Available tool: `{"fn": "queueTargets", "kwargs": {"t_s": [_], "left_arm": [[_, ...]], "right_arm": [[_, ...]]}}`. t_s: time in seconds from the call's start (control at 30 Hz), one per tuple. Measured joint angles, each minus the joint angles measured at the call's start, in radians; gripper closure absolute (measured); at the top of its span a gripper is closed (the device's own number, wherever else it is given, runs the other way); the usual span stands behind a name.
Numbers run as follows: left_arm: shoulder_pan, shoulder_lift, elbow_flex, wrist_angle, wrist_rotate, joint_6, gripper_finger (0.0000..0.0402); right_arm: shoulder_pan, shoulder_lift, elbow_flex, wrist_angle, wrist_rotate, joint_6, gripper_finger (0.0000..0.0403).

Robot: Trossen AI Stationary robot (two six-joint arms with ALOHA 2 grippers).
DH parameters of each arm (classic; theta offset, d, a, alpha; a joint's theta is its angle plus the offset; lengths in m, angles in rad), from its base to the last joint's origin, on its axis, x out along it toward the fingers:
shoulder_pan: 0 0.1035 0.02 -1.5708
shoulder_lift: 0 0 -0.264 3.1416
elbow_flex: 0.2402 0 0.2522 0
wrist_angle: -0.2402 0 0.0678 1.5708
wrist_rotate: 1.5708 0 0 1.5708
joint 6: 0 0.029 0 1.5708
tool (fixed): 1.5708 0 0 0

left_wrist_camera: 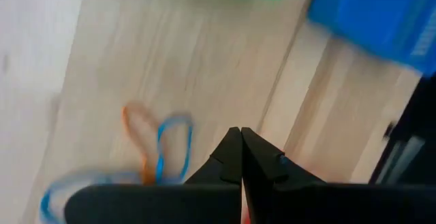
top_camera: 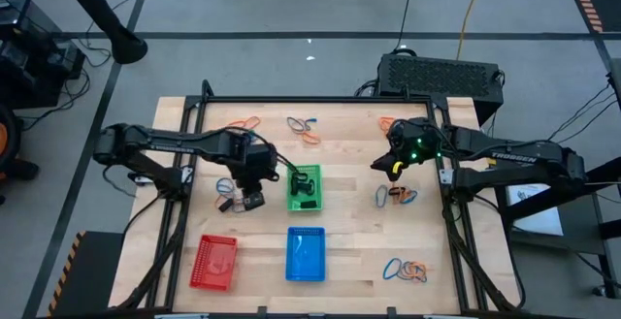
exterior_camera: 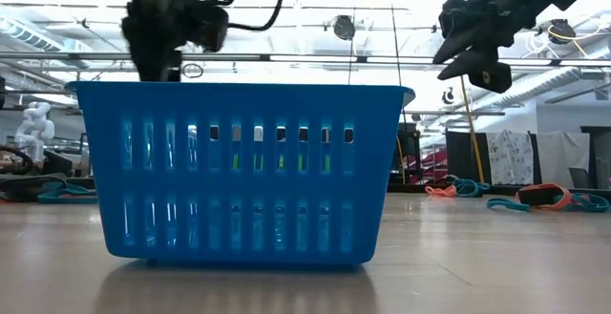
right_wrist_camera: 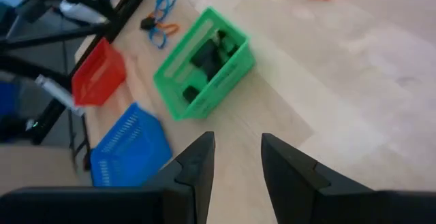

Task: Sort rubber bands into baskets
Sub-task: Put the black rubberband into the green bin

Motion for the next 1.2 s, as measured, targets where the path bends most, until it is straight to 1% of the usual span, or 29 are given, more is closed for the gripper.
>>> {"fn": "queueTargets", "kwargs": {"t_s": [0.03, 0.13, 0.23, 0.3, 0.37, 0.43, 0.53, 0.6, 0.67, 0.8, 0.9, 1.0, 1.1, 1.2], "left_arm": [[0.000, 0.000, -0.002, 0.052, -0.001, 0.001, 0.0402], [0.002, 0.011, -0.001, 0.279, -0.016, 0.026, 0.0402], [0.016, 0.047, -0.001, 0.583, -0.032, 0.029, 0.0402], [0.027, 0.083, -0.001, 0.791, -0.035, 0.028, 0.0402], [0.038, 0.123, -0.001, 0.977, -0.036, 0.030, 0.0401], [0.047, 0.164, -0.001, 1.125, -0.043, 0.034, 0.0399], [0.057, 0.214, -0.001, 1.270, -0.058, 0.028, 0.0383], [0.058, 0.233, -0.001, 1.298, -0.066, 0.028, 0.0370], [0.057, 0.242, -0.001, 1.284, -0.071, 0.028, 0.0356], [0.056, 0.241, -0.001, 1.201, -0.071, 0.028, 0.0319], [0.056, 0.241, -0.001, 1.136, -0.071, 0.027, 0.0285], [0.055, 0.234, -0.001, 1.068, -0.062, 0.026, 0.0253], [0.053, 0.229, -0.001, 0.963, 0.025, 0.018, 0.0233], [0.054, 0.219, 0.000, 0.846, 0.133, -0.097, 0.0227]], "right_arm": [[0.004, 0.000, 0.000, -0.010, -0.022, 0.001, 0.0289], [0.021, 0.000, 0.000, -0.049, -0.075, 0.024, 0.0289], [0.046, 0.000, 0.000, -0.162, -0.078, 0.050, 0.0289], [0.064, 0.000, 0.000, -0.272, -0.076, 0.050, 0.0289], [0.086, 0.002, 0.000, -0.374, -0.056, 0.026, 0.0289], [0.111, 0.009, 0.000, -0.436, -0.010, -0.025, 0.0289], [0.139, 0.016, 0.000, -0.457, 0.051, -0.101, 0.0289], [0.152, 0.024, 0.000, -0.445, 0.071, -0.148, 0.0289], [0.168, 0.035, 0.000, -0.434, 0.088, -0.190, 0.0289], [0.200, 0.074, 0.000, -0.428, 0.116, -0.297, 0.0289], [0.211, 0.110, 0.000, -0.426, 0.116, -0.393, 0.0289], [0.214, 0.145, 0.000, -0.414, 0.116, -0.443, 0.0289], [0.214, 0.182, 0.000, -0.389, 0.117, -0.453, 0.0289], [0.214, 0.214, 0.001, -0.344, 0.117, -0.458, 0.0289]]}}
